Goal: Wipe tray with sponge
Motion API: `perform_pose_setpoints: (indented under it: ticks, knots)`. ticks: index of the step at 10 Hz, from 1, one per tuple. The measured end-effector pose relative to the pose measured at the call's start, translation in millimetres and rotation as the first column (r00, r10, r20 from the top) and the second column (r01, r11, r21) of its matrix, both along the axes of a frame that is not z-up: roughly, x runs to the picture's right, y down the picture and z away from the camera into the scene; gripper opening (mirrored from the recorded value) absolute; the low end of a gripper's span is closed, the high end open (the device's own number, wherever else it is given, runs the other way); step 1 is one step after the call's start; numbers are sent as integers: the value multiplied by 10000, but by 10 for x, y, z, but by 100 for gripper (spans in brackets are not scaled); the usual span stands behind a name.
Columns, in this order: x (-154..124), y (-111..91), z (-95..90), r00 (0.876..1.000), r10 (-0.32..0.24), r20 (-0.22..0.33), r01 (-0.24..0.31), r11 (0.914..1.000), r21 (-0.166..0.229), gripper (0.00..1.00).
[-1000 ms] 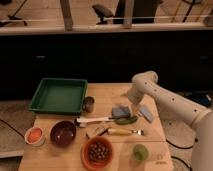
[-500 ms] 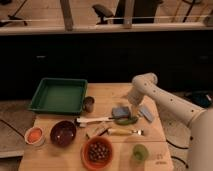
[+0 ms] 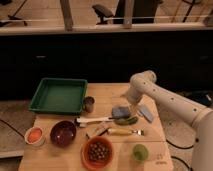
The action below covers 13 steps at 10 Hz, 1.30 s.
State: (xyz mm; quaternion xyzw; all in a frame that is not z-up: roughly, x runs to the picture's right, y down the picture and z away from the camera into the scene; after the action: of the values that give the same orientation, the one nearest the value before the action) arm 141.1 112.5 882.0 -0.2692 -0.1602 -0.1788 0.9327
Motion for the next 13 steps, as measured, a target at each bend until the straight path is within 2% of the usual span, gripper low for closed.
perform_pose_setpoints:
  ticks: [8, 13]
  knots:
    - [-208, 116, 118, 9984, 148, 551, -112, 9978, -650, 79]
    - [-261, 174, 216, 9970, 220, 747, -143, 9947, -1020, 26]
